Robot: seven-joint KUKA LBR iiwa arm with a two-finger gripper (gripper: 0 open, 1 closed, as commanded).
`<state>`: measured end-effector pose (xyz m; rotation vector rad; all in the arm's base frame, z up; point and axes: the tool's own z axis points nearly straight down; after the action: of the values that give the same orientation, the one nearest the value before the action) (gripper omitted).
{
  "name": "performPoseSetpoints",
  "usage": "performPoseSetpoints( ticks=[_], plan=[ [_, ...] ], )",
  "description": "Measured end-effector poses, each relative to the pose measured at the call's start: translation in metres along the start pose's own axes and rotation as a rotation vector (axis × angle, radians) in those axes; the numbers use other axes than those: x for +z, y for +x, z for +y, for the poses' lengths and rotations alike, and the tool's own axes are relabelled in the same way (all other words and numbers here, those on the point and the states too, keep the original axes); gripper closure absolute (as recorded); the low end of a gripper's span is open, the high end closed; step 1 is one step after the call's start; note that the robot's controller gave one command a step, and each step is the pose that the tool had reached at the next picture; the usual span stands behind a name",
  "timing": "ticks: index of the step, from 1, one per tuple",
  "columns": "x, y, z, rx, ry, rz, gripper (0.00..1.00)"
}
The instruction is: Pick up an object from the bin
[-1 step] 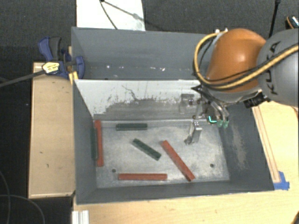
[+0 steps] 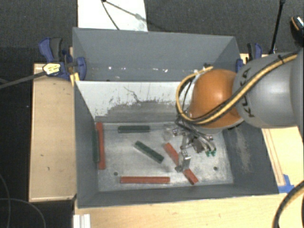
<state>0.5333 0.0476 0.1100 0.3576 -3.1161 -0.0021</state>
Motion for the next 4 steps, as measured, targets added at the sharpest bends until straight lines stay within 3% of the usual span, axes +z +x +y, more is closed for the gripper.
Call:
performPoseSetpoints(
  ticks=[1, 2, 3, 4],
  plan=[
    [0.042, -0.001, 0.012, -0.013, 0.0, -0.002, 0.0],
    [0.04, -0.007, 0.059, 0.112, -0.001, -0.007, 0.0],
    [0.04, -0.006, 0.056, 0.114, 0.001, -0.007, 1.0],
    [0.036, 0.011, 0.072, -0.005, 0.002, -0.001, 1.0]
  ],
)
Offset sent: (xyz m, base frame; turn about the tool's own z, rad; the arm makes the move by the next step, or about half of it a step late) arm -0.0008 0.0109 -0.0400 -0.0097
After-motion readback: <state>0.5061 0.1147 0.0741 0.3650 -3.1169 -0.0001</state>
